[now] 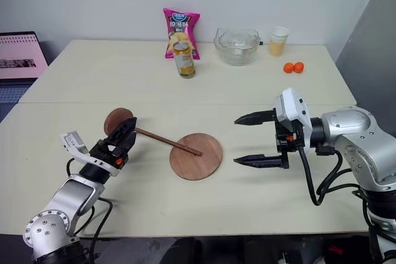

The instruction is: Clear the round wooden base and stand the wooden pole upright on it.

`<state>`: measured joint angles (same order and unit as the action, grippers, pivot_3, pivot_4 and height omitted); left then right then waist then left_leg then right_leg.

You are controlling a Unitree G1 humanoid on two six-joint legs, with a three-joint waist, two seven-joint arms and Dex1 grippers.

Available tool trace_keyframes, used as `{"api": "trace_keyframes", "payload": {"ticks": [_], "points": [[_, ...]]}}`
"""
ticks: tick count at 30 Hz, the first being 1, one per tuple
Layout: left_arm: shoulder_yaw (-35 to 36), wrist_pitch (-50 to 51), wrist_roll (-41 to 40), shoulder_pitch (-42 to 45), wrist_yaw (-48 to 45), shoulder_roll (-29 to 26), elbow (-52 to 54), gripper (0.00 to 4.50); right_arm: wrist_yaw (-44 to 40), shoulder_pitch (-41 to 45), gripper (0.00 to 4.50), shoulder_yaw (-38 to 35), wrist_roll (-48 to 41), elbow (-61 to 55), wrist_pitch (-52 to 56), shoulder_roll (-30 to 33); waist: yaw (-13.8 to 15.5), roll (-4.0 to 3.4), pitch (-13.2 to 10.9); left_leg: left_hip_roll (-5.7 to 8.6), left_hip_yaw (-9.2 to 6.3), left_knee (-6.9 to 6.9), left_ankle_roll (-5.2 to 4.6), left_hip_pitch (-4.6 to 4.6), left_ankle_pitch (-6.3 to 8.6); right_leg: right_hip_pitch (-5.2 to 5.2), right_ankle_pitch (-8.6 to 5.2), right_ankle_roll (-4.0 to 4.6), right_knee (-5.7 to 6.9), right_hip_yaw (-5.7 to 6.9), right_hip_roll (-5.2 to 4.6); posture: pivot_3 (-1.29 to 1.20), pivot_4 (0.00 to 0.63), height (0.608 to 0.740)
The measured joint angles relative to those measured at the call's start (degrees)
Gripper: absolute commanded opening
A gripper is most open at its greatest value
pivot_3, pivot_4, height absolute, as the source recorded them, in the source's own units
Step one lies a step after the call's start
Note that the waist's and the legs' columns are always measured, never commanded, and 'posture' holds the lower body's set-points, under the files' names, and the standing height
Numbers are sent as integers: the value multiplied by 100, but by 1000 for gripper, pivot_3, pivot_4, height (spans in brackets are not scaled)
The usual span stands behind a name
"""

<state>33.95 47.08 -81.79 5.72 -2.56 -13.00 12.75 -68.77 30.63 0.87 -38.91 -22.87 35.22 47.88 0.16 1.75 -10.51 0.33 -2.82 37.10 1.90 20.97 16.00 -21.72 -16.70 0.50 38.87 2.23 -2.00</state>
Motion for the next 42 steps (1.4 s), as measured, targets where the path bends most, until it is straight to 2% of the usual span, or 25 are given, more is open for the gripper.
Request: {"api": "trace_keyframes", "payload": {"ticks": [10, 24, 37, 42], "points": [[-44, -287, -758, -336, 811, 44, 261, 4466, 4, -101, 4500, -11, -4, -23, -29, 121, 10, 0, 0, 0, 0, 0, 19, -1, -10, 1, 0, -1, -1, -1, 0, 0, 150, 740], [-328, -752, -701, 424, 1992, -74, -530, 4466, 7, -102, 4500, -11, -5, -90, -66, 237, 39, 1, 0, 1, 4, 0, 25, 0, -14, 2, 0, -3, -4, -2, 0, 0, 150, 740], [-494, -758, -613, 944, 2063, -61, -1228, 4466, 22, -104, 4500, -11, -8, -175, -55, 259, 84, 2, -1, 1, 4, -1, 38, 1, -18, 3, 2, -6, -11, -2, 0, 0, 150, 740], [-523, -740, -535, 1109, 2049, -43, -1460, 3625, 31, -104, 4500, -11, -8, -203, -46, 268, 95, 2, -1, 1, 4, -1, 40, 2, -18, 3, 2, -7, -13, -2, 0, 0, 150, 740]]}}
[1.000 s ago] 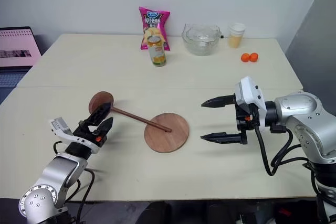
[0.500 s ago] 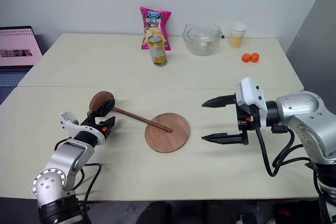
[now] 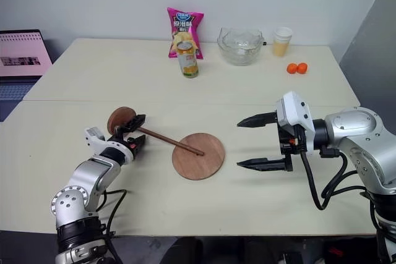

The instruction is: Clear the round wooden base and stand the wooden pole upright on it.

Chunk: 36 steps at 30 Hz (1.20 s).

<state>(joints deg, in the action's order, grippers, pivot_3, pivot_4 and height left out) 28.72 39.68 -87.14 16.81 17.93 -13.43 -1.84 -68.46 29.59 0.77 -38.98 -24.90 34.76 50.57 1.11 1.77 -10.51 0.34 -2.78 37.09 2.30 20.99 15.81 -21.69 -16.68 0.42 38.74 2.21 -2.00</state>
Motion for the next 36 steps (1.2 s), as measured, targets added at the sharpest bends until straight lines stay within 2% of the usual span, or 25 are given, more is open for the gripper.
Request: {"api": "trace_keyframes", "payload": {"ticks": [16, 32, 34, 36], "points": [[17, 14, -32, 33, -5, 89, -69, 296, 107, 2, 4500, 1, -2, -76, 70, 6, 4, 1, 0, 0, 0, 0, 8, 1, 0, 0, 0, -2, -4, 0, 0, 0, 150, 740], [46, 15, -43, -92, -71, 42, 270, 248, 222, 41, 4500, 59, 80, -76, 69, -6, 6, 1, -1, -1, 0, -2, 13, 4, -1, 0, 1, -4, -13, 0, 0, 0, 150, 740], [-3, 60, 107, -196, -222, -144, 497, 248, 232, 41, 4500, 59, 79, -76, 69, -7, 4, 4, -3, -1, -1, -4, 15, 4, -1, -1, 1, -4, -14, 0, 0, 0, 150, 740], [-169, 123, 478, -273, -561, -563, 842, 248, 247, 41, 4500, 59, 80, -76, 69, -9, 4, 13, -9, -2, -4, -6, 21, 6, -4, -2, 1, -3, -14, 3, 1, 0, 150, 740]]}}
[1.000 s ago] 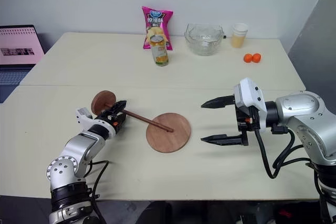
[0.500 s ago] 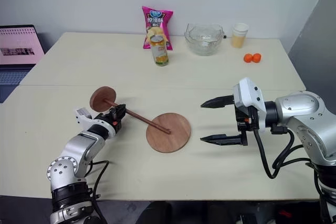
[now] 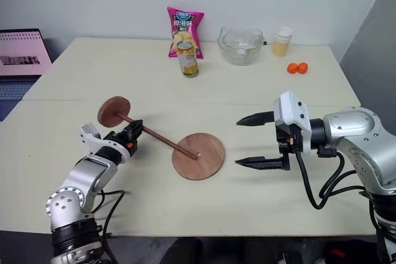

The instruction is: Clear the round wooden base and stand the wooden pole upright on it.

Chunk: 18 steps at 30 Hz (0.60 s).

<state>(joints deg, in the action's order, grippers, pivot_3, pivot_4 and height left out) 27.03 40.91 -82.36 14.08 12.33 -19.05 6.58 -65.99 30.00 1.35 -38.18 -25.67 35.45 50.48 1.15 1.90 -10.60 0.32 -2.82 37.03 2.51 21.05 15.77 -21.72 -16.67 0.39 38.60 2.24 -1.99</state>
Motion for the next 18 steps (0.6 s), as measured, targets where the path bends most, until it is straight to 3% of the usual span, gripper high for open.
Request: {"api": "trace_keyframes", "payload": {"ticks": [10, 18], "points": [[-1078, -177, 1993, 451, -2400, -1660, 1307, 248, 112, -7, 4500, -3, 96, 10, -17, -87, 12, -2, -3, 0, 3, -6, 4, 7, -1, -2, 0, -1, -15, -2, 0, 0, 150, 740], [-1944, -612, 3098, 781, -4196, -1950, 1375, 248, 807, -373, 4500, -4, 111, -59, 386, -237, 13, -5, -5, 0, 0, -7, 4, 21, -1, -9, 0, -1, -26, 0, 0, 0, 150, 740]]}}
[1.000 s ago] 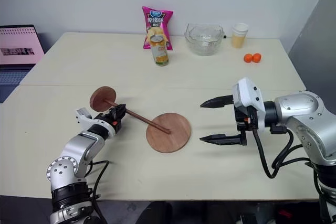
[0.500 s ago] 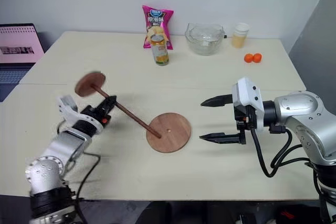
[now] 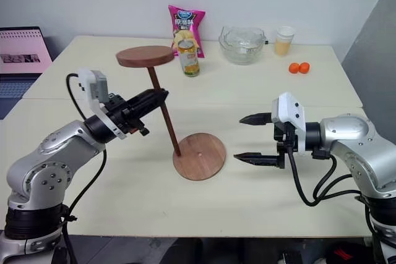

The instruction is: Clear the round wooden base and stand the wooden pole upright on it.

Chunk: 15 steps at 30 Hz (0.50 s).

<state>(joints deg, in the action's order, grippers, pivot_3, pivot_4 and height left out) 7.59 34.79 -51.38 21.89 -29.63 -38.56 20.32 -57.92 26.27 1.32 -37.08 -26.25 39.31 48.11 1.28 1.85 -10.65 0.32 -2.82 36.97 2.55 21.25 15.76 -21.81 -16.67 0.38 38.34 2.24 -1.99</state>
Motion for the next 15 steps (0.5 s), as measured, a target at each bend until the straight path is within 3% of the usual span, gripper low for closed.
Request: {"api": "trace_keyframes", "payload": {"ticks": [15], "points": [[-726, -773, 1287, 541, -866, 772, -324, 248, 670, -999, 4500, -48, -65, -724, 249, -135, -6, 0, 0, 2, -11, 12, -6, 57, 0, -30, 21, -30, -33, 10, 1, 0, 150, 740]]}}
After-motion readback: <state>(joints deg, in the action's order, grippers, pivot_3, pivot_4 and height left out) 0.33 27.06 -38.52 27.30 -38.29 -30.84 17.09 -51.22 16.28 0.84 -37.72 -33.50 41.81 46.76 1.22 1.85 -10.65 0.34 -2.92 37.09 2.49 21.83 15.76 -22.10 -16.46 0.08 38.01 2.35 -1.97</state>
